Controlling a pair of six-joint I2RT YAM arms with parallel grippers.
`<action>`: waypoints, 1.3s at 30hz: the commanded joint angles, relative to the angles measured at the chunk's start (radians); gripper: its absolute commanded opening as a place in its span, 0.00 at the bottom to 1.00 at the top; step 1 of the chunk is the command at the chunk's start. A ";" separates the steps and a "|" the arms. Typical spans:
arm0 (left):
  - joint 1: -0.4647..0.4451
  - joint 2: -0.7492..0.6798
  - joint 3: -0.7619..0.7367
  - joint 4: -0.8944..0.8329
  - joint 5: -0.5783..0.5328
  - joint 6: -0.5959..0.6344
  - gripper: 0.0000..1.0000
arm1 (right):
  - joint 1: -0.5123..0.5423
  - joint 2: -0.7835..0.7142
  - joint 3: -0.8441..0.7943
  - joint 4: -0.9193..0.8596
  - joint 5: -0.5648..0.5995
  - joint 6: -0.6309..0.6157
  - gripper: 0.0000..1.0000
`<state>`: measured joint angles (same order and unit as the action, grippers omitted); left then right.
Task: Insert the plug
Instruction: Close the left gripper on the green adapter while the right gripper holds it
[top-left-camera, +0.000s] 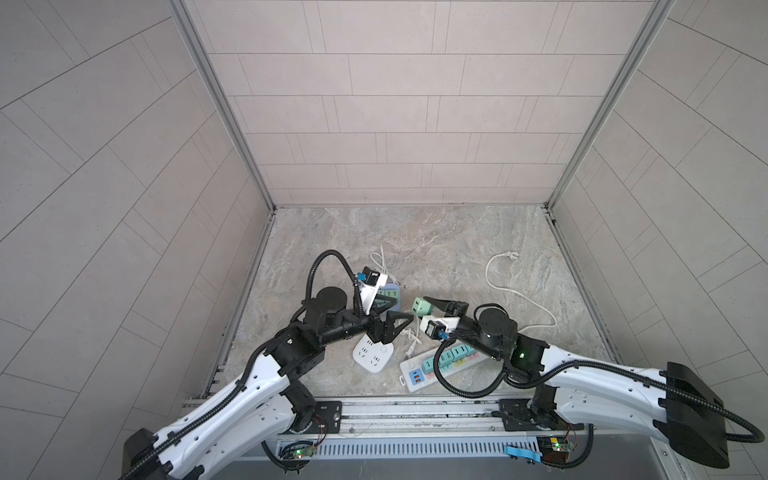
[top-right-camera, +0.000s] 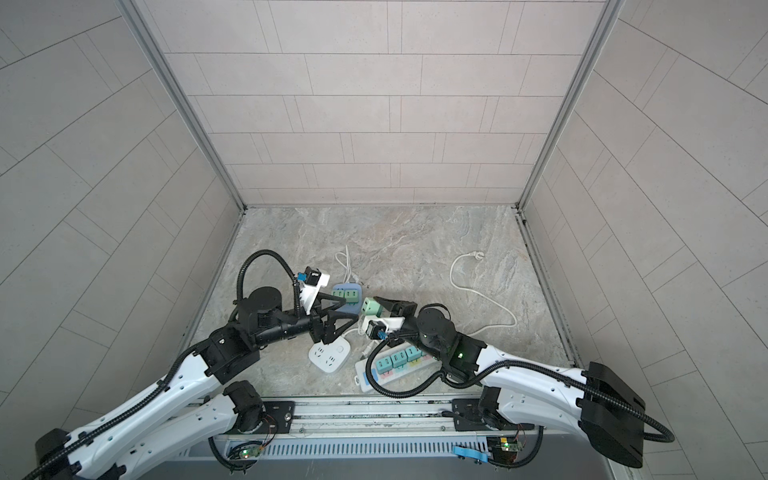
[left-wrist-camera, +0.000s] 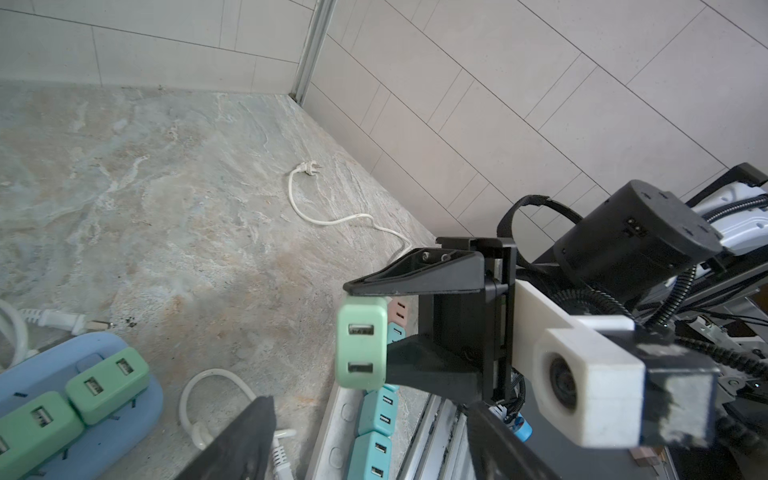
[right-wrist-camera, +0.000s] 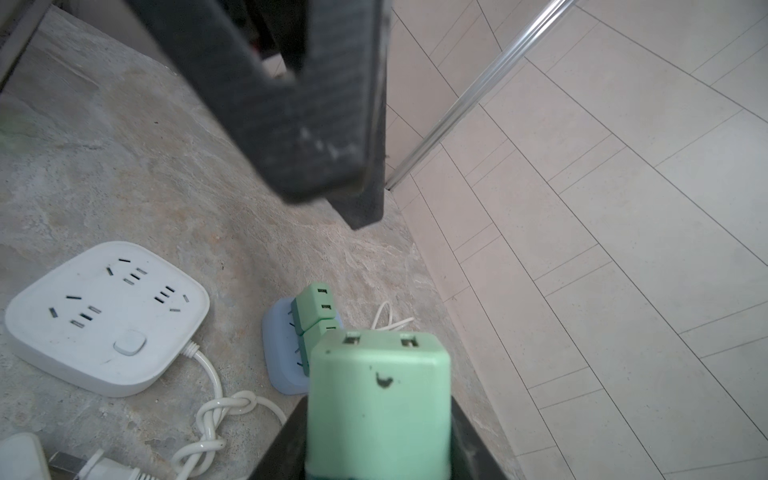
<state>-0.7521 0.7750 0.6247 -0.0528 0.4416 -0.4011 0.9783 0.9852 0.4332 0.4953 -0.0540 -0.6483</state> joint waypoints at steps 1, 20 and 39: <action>-0.006 0.050 0.044 0.048 -0.054 0.020 0.75 | 0.010 -0.034 -0.004 0.058 -0.063 -0.011 0.07; -0.102 0.171 0.113 0.058 -0.055 0.040 0.57 | 0.023 -0.020 0.019 0.077 -0.030 0.011 0.07; -0.124 0.260 0.191 -0.017 -0.066 0.105 0.24 | 0.023 -0.025 0.019 0.083 -0.011 0.024 0.20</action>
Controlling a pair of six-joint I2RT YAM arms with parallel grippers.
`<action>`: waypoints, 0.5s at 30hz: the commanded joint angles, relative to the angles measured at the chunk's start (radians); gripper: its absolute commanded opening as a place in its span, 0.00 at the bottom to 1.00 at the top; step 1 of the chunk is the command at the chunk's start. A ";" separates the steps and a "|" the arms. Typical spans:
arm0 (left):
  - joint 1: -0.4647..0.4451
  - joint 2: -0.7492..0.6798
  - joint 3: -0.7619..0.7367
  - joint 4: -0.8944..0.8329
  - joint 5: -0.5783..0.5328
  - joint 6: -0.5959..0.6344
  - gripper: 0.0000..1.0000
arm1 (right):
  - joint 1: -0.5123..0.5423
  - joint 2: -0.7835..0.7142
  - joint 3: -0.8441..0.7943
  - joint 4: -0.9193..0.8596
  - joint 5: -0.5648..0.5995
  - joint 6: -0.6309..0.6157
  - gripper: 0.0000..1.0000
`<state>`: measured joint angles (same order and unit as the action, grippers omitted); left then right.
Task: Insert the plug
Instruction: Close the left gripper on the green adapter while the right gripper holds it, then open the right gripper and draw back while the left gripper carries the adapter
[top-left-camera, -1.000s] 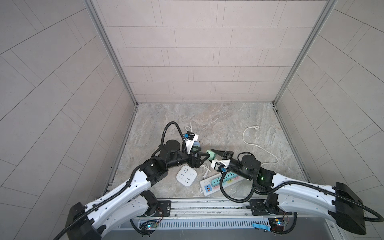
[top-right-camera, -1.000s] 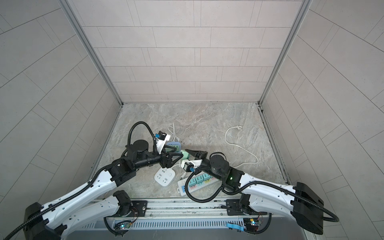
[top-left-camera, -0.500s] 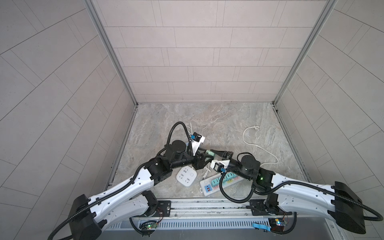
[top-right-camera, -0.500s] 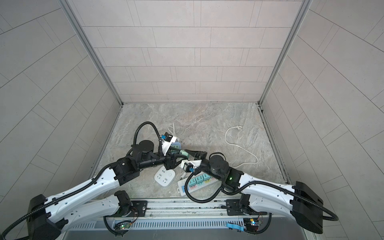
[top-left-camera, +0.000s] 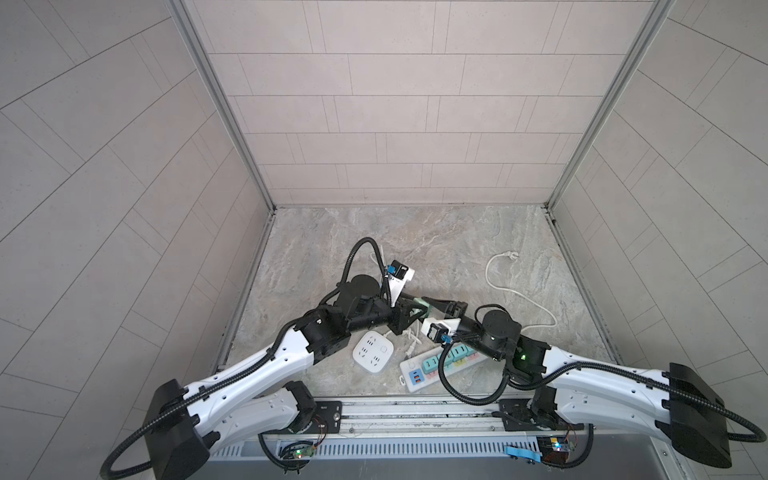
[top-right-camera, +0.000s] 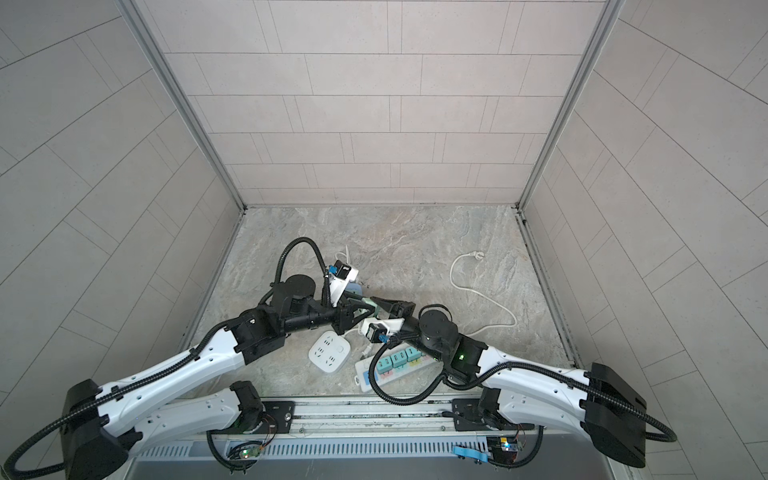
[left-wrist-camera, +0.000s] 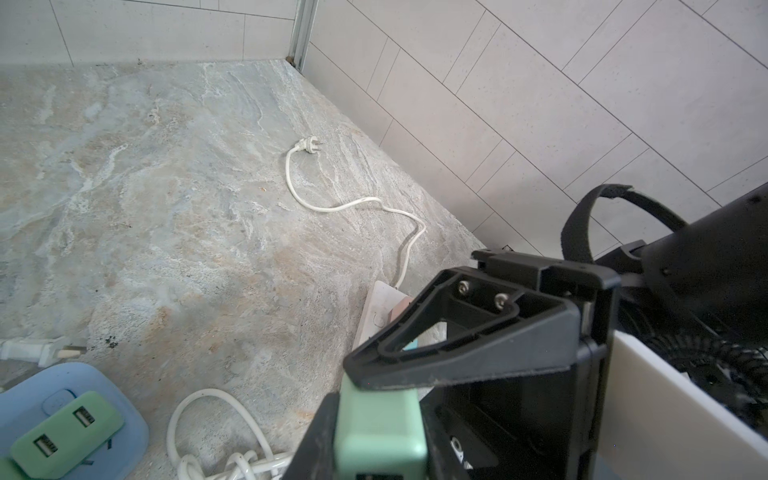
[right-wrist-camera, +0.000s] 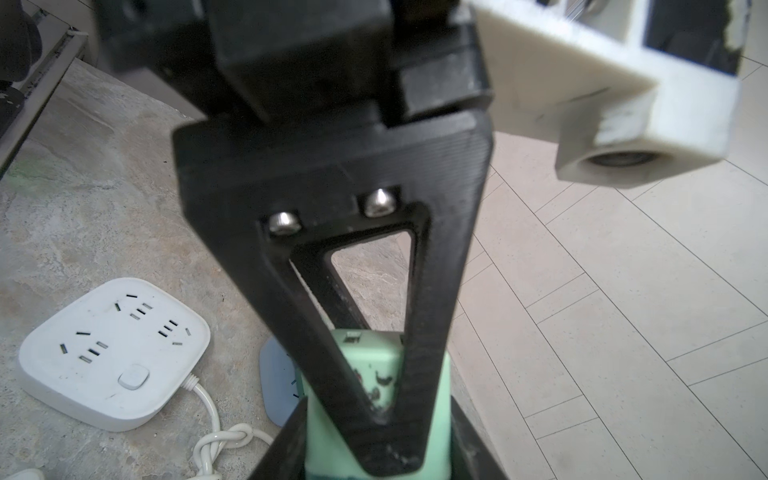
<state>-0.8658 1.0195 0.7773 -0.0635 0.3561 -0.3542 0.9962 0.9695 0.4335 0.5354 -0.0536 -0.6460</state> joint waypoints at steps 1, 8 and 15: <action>-0.010 0.024 0.044 -0.011 0.020 0.063 0.24 | 0.005 -0.010 0.022 0.041 -0.004 0.023 0.26; -0.009 0.066 0.140 -0.109 -0.057 0.135 0.10 | 0.005 -0.045 0.095 -0.130 0.126 0.138 1.00; -0.009 0.057 0.287 -0.274 -0.260 0.294 0.00 | -0.012 -0.256 -0.022 -0.210 0.199 0.189 1.00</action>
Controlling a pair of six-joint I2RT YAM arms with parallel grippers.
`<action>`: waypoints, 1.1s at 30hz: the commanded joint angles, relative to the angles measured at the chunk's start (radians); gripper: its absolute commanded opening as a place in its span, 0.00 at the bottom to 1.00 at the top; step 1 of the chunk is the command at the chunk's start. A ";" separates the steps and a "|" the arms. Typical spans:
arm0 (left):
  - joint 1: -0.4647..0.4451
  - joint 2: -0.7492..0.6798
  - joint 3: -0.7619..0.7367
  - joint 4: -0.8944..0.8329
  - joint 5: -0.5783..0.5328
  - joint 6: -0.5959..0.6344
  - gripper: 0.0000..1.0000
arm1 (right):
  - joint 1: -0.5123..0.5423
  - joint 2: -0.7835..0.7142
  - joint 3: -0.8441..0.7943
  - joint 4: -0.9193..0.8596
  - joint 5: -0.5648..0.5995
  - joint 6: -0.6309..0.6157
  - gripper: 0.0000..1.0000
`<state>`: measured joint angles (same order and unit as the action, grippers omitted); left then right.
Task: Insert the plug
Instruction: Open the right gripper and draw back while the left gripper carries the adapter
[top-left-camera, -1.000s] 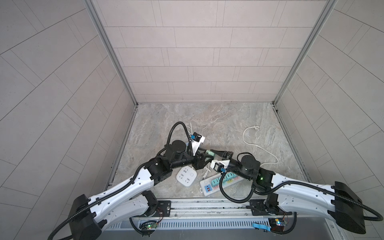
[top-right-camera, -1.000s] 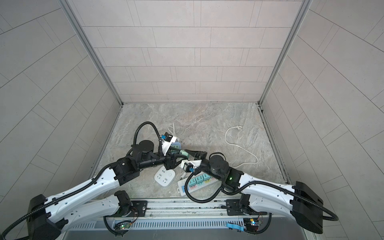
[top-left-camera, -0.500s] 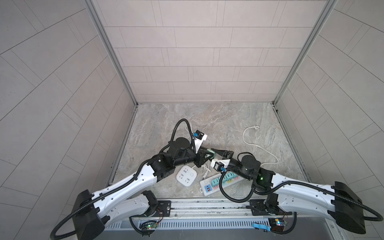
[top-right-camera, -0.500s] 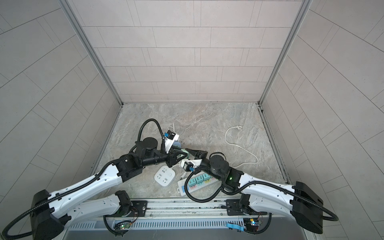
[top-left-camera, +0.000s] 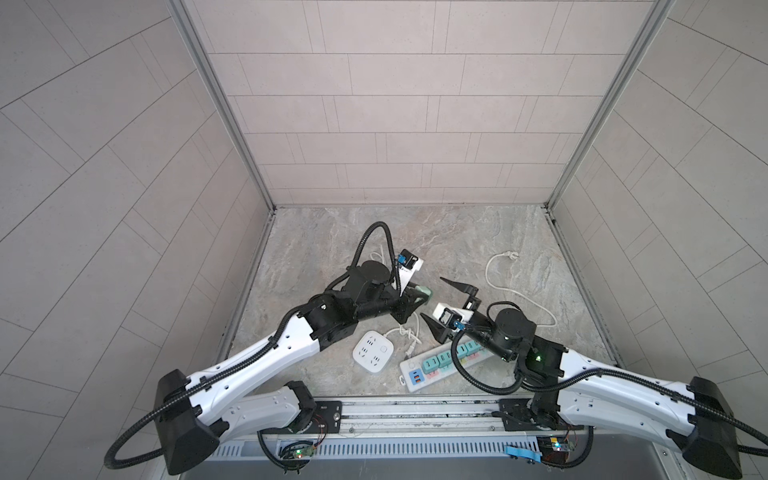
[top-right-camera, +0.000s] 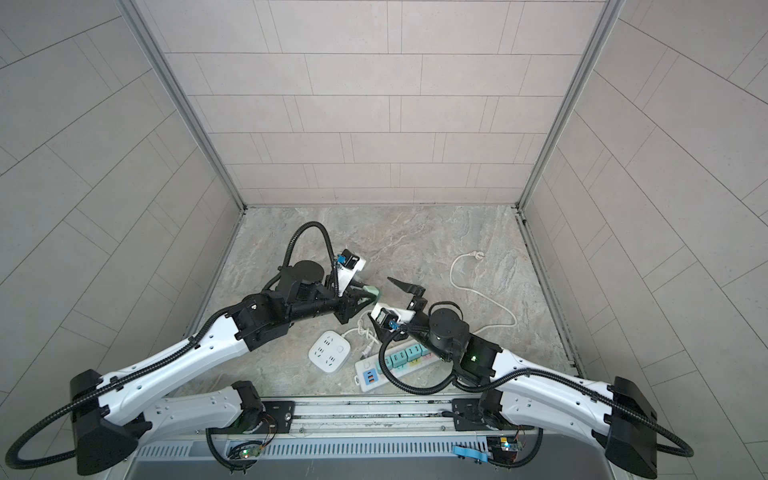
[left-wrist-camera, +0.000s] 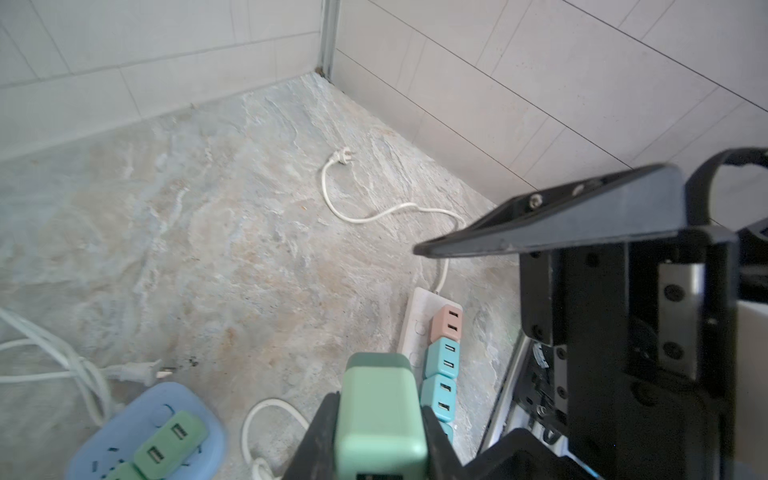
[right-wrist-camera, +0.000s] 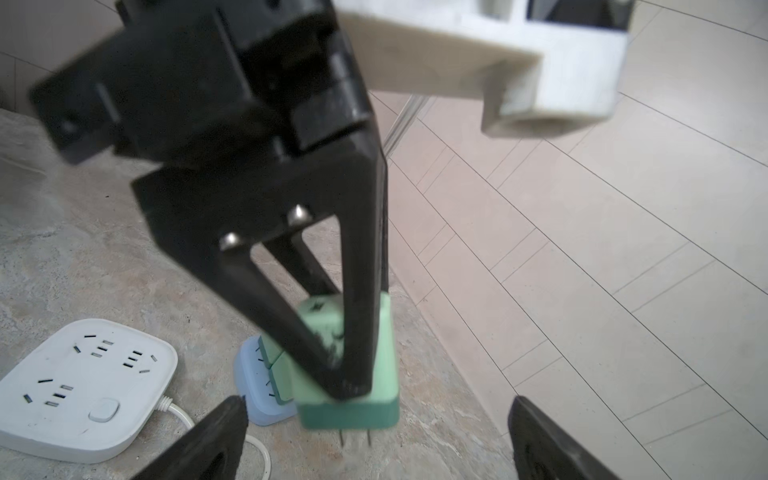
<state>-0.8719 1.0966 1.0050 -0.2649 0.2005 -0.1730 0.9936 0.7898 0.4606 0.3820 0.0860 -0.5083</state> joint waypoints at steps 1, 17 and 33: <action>-0.003 -0.025 0.069 -0.077 -0.116 0.150 0.00 | -0.015 -0.117 -0.073 -0.062 0.073 0.066 1.00; -0.003 0.117 0.403 -0.379 -0.196 1.004 0.00 | -0.512 -0.534 -0.380 -0.118 0.286 0.609 1.00; -0.017 0.187 0.202 -0.709 -0.278 1.283 0.00 | -0.719 -0.453 -0.323 -0.465 0.563 1.212 1.00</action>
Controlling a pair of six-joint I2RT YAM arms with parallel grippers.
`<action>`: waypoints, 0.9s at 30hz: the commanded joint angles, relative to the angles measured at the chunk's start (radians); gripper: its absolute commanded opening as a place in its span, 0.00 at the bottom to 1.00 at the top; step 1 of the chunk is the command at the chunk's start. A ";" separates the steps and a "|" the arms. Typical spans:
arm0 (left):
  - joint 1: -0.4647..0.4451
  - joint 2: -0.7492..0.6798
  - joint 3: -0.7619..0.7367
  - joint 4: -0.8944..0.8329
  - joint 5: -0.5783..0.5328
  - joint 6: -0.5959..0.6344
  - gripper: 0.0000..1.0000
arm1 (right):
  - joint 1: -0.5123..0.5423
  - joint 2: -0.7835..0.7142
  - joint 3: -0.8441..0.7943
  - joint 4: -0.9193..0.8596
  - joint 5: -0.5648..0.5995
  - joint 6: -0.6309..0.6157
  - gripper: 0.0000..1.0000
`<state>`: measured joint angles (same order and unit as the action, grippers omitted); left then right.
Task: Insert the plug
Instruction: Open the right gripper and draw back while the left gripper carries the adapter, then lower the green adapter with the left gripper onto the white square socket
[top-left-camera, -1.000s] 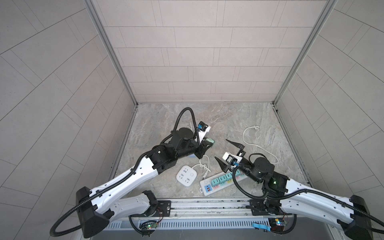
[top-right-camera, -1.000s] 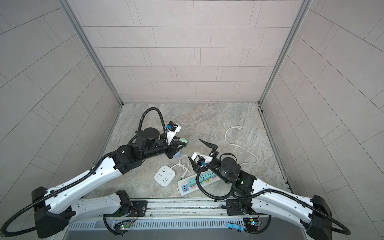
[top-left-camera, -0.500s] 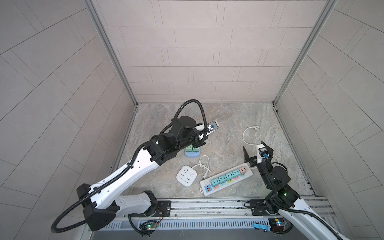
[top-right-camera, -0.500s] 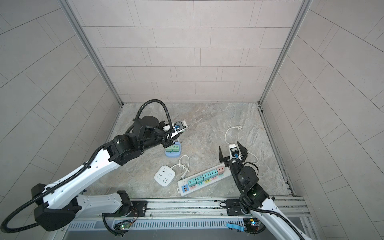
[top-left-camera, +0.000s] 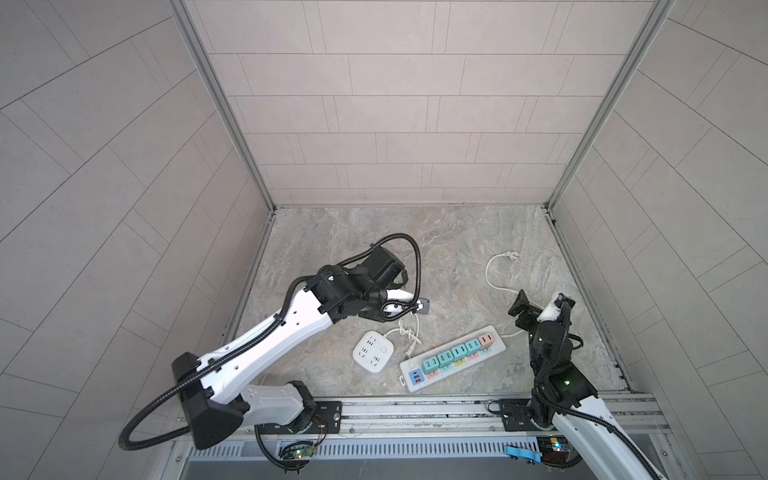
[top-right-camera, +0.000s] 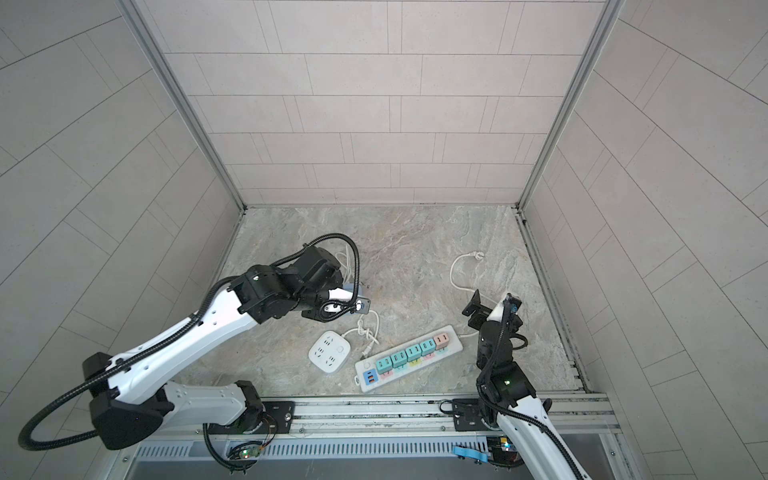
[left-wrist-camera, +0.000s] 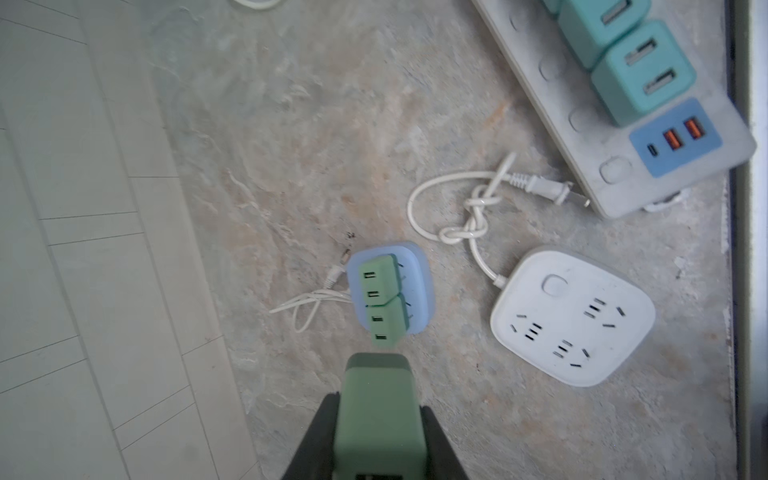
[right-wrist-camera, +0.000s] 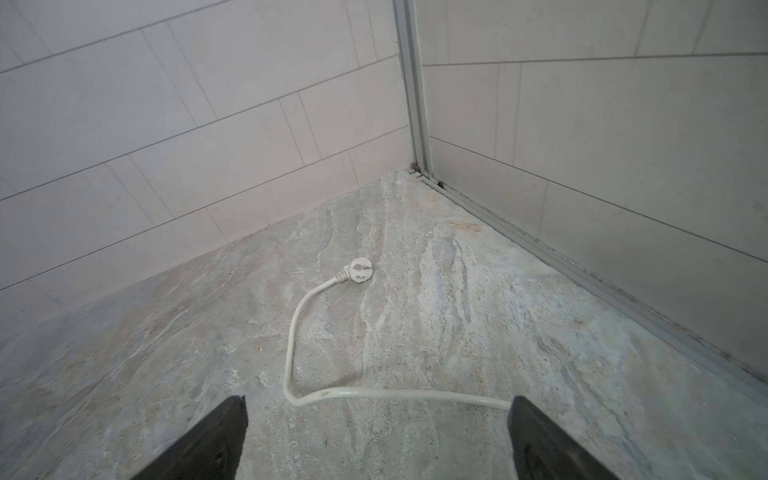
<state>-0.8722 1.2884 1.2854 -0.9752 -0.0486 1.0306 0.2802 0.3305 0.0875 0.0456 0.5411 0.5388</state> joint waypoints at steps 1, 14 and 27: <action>-0.037 -0.017 -0.109 0.034 -0.031 0.099 0.00 | -0.006 0.012 0.052 -0.123 0.102 0.148 1.00; -0.096 -0.152 -0.384 0.055 0.078 0.113 0.00 | -0.005 0.196 0.100 -0.063 0.062 0.129 1.00; -0.155 -0.029 -0.422 0.070 0.105 0.060 0.00 | -0.006 0.193 0.107 -0.083 0.061 0.132 1.00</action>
<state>-1.0245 1.2457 0.8558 -0.8997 0.0257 1.0893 0.2783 0.5495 0.1871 -0.0135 0.5884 0.6559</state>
